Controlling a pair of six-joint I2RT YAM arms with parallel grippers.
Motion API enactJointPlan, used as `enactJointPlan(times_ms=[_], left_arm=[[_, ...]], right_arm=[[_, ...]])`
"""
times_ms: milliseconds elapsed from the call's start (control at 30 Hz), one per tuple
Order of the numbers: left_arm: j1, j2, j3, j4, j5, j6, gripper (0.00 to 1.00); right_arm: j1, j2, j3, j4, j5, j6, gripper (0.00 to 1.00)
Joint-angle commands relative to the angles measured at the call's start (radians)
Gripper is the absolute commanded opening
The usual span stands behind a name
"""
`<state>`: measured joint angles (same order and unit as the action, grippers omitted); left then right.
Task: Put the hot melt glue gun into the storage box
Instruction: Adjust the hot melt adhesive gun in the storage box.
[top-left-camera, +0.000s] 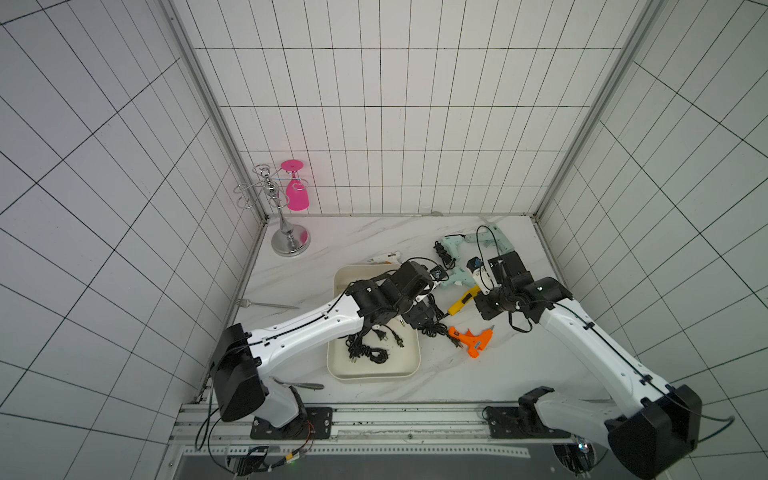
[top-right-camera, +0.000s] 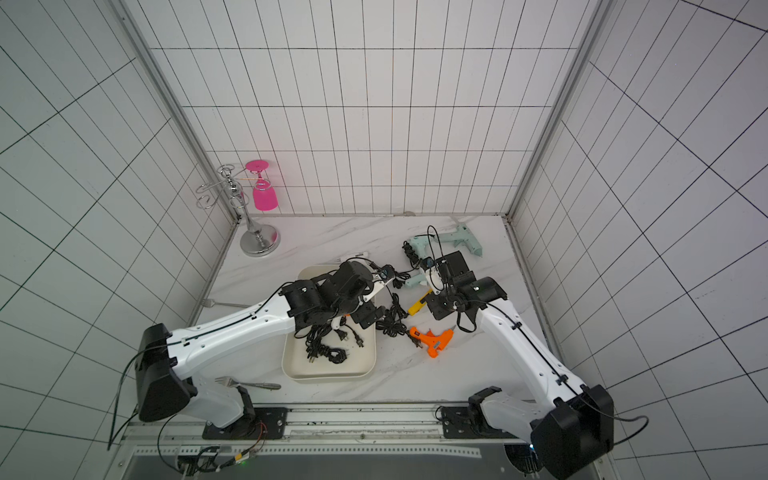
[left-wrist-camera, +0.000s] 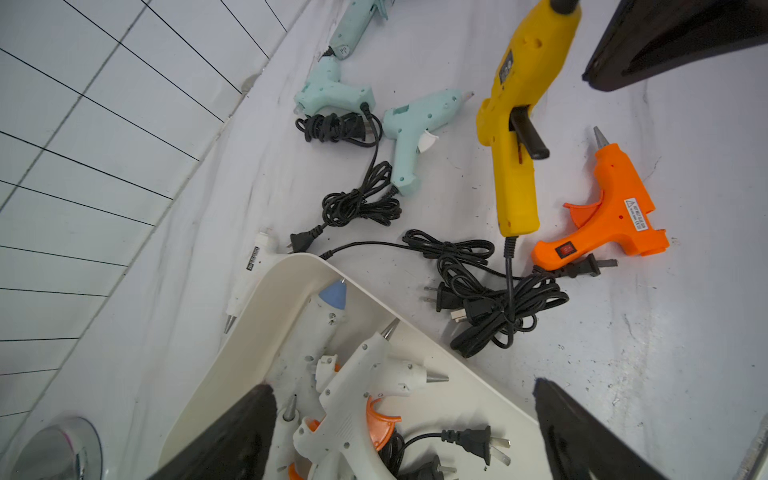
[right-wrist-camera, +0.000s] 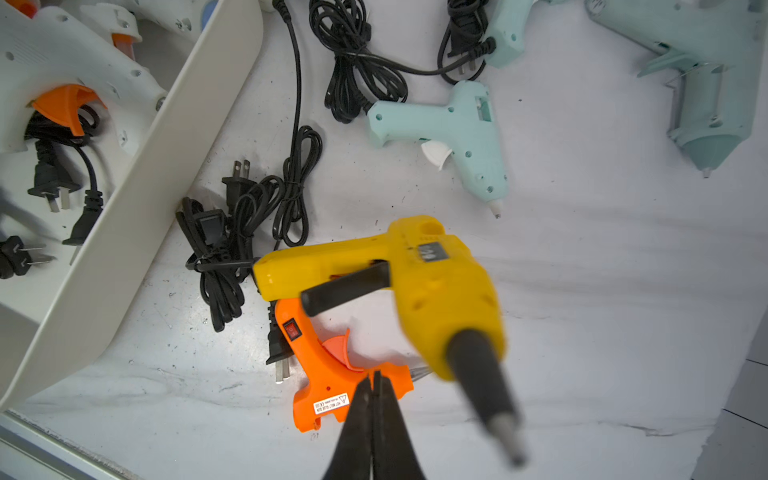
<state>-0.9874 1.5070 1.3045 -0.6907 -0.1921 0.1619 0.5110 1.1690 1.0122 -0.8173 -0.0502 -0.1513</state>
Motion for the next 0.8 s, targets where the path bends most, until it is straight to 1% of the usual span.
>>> enactJointPlan(times_ms=[0,67,133,200,233,333,367,400,433,500,633,767], left_arm=[[-0.001,0.004,-0.025,0.016,0.132,-0.04,0.98],[0.021,0.002,-0.056,0.067,0.217,-0.054,0.98],[0.076,-0.001,-0.087,0.143,0.341,-0.092,0.99],[0.137,0.009,-0.109,0.23,0.457,-0.121,0.99],[0.149,0.018,-0.106,0.242,0.48,-0.125,0.99],[0.15,0.048,-0.067,0.211,0.484,-0.102,0.99],[0.147,0.057,-0.055,0.192,0.475,-0.095,0.99],[0.144,0.065,-0.046,0.174,0.464,-0.092,0.99],[0.142,0.069,-0.041,0.162,0.458,-0.09,0.99],[0.139,0.073,-0.036,0.139,0.442,-0.085,0.99],[0.139,0.061,-0.038,0.089,0.424,-0.077,0.98],[0.139,0.027,-0.067,0.062,0.416,-0.071,0.98]], right_arm=[[0.007,-0.026,-0.027,0.048,-0.046,0.012,0.03],[0.007,-0.05,-0.022,0.053,-0.056,0.0,0.02],[0.007,-0.062,-0.024,0.058,-0.055,-0.002,0.02],[0.007,-0.043,-0.025,0.05,-0.039,0.011,0.02],[0.006,-0.03,-0.022,0.04,-0.02,0.023,0.03],[-0.016,0.025,-0.021,0.028,0.047,0.078,0.14],[-0.045,0.043,-0.022,0.026,0.049,0.079,0.21],[-0.085,0.063,-0.022,0.025,0.048,0.083,0.39],[-0.124,0.081,-0.021,0.026,0.041,0.084,0.5],[-0.186,0.135,-0.019,0.027,0.064,0.077,0.61],[-0.209,0.255,-0.014,0.02,0.108,0.044,0.65],[-0.217,0.34,-0.017,-0.005,0.204,0.016,0.67]])
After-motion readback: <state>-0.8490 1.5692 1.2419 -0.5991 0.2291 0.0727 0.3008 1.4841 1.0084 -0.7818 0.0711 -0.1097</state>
